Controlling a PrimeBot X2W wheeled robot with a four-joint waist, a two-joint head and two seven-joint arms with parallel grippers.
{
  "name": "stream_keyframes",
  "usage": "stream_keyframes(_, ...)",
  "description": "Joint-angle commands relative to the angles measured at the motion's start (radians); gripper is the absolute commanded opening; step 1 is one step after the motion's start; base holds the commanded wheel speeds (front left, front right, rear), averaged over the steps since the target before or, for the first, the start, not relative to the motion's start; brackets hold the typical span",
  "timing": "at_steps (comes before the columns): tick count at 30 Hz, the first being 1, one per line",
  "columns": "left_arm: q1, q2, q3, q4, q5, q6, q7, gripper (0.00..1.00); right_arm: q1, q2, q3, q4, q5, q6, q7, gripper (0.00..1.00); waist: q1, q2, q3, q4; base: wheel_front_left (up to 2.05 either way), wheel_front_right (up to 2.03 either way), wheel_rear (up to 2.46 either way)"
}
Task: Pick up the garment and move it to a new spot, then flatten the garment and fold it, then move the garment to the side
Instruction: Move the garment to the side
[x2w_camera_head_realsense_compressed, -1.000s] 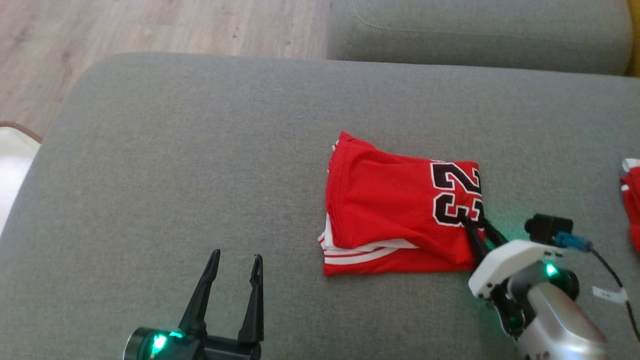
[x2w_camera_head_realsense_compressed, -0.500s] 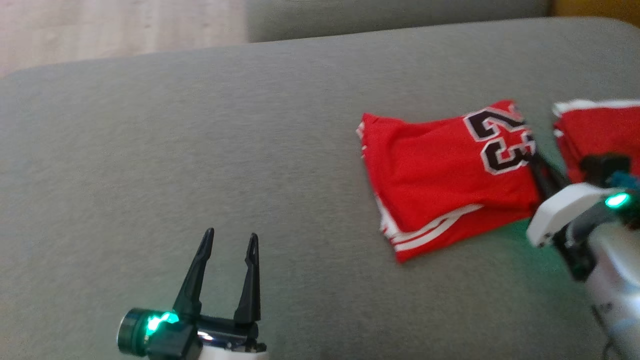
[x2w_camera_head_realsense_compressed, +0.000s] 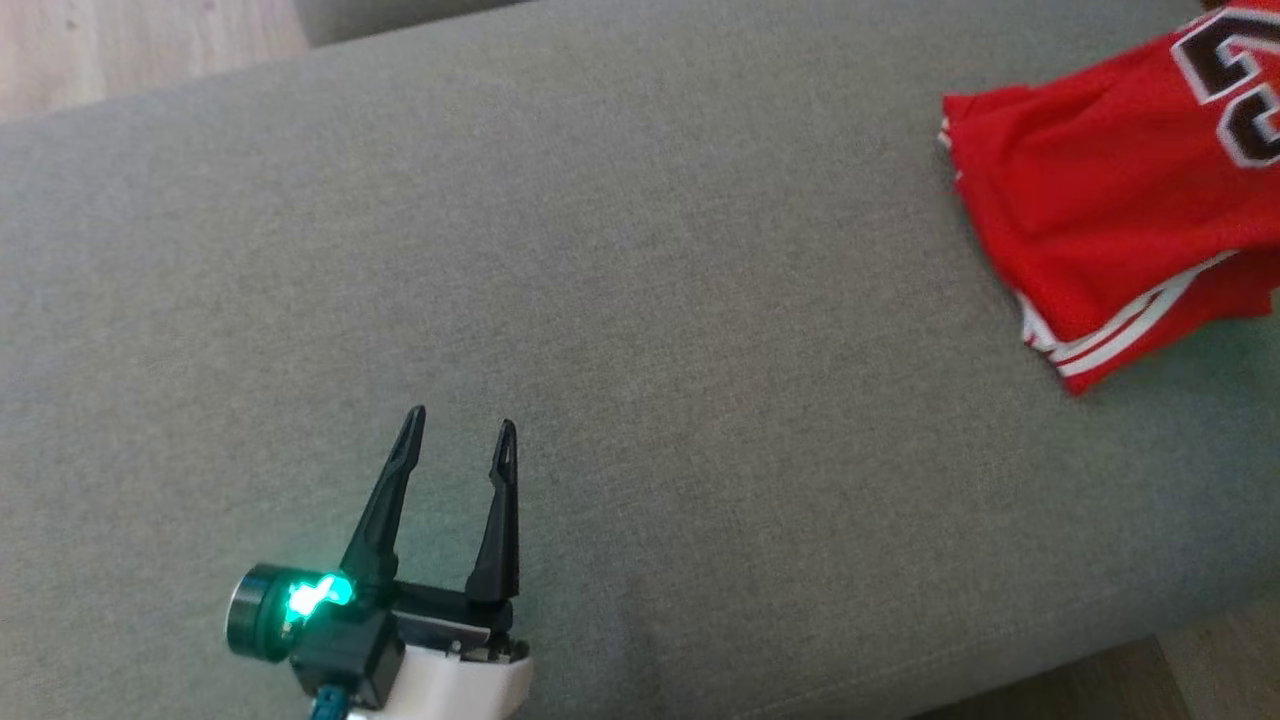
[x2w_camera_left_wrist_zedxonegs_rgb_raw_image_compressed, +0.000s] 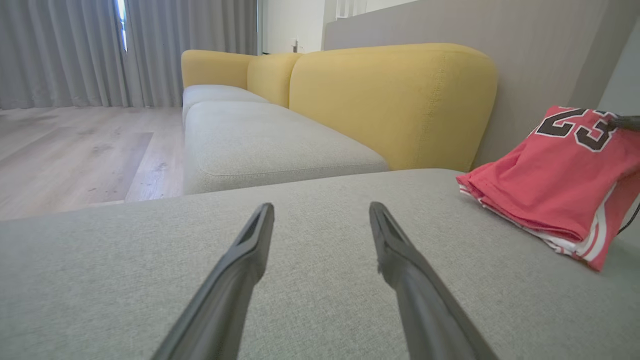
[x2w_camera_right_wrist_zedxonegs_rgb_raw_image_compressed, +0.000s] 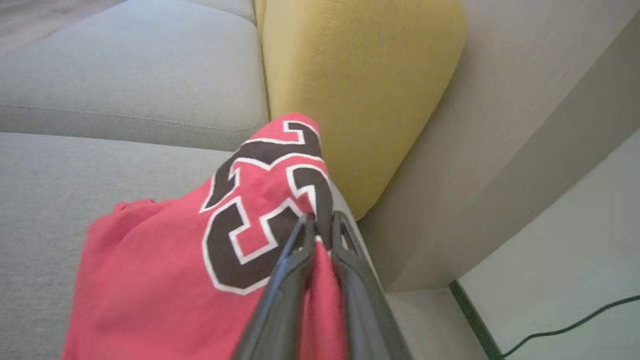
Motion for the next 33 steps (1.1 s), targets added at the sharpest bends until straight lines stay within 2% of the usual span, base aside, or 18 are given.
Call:
stream_keyframes(1, -0.032, -0.008, 0.030, -0.028, 0.009, -0.006, -0.005, 1.00, -0.011, -0.040, -0.015, -0.021, -0.014, -0.001, -0.003, 1.00, -0.0001, 0.0000, 0.022, -0.006, 0.00, 0.00, 0.00)
stream_keyframes(5, -0.047, -0.008, 0.038, -0.018, 0.013, -0.011, -0.005, 1.00, 0.012, -0.021, -0.059, -0.024, -0.037, -0.001, -0.007, 1.00, -0.0001, 0.0000, 0.027, 0.016, 0.00, 0.00, 0.00)
stream_keyframes(9, -0.050, -0.008, 0.033, -0.005, 0.004, -0.005, -0.005, 1.00, 0.089, 0.043, -0.093, -0.051, -0.055, -0.001, -0.010, 1.00, -0.0001, 0.0000, -0.002, 0.064, 0.00, 0.00, 0.00)
stream_keyframes(11, -0.047, -0.008, 0.027, 0.001, -0.006, 0.000, -0.005, 1.00, 0.143, 0.085, -0.104, -0.071, -0.068, -0.001, -0.018, 1.00, -0.0001, 0.0000, -0.026, 0.096, 0.00, 0.00, 0.00)
stream_keyframes(13, -0.038, -0.008, 0.017, 0.013, -0.026, 0.008, -0.005, 1.00, 0.241, 0.160, -0.114, -0.099, -0.074, -0.001, -0.040, 1.00, -0.0001, 0.0000, -0.069, 0.150, 0.00, 0.00, 0.00)
stream_keyframes(20, -0.010, -0.008, -0.006, 0.073, -0.055, -0.005, -0.005, 1.00, 0.446, 0.358, -0.130, -0.145, -0.104, -0.001, -0.100, 1.00, -0.0001, 0.0000, -0.169, 0.275, 0.00, 0.00, 0.00)
stream_keyframes(26, 0.025, -0.008, 0.023, 0.098, -0.071, 0.010, -0.005, 1.00, 0.564, 0.453, -0.129, -0.198, -0.156, -0.001, -0.153, 1.00, -0.0001, 0.0000, -0.240, 0.318, 0.00, 0.00, 0.00)
stream_keyframes(33, 0.098, -0.008, 0.078, 0.065, -0.076, 0.037, -0.005, 1.00, 0.762, 0.554, -0.263, -0.546, -0.317, -0.001, -0.158, 1.00, -0.0001, 0.0000, -0.312, 0.335, 0.00, 0.00, 0.00)
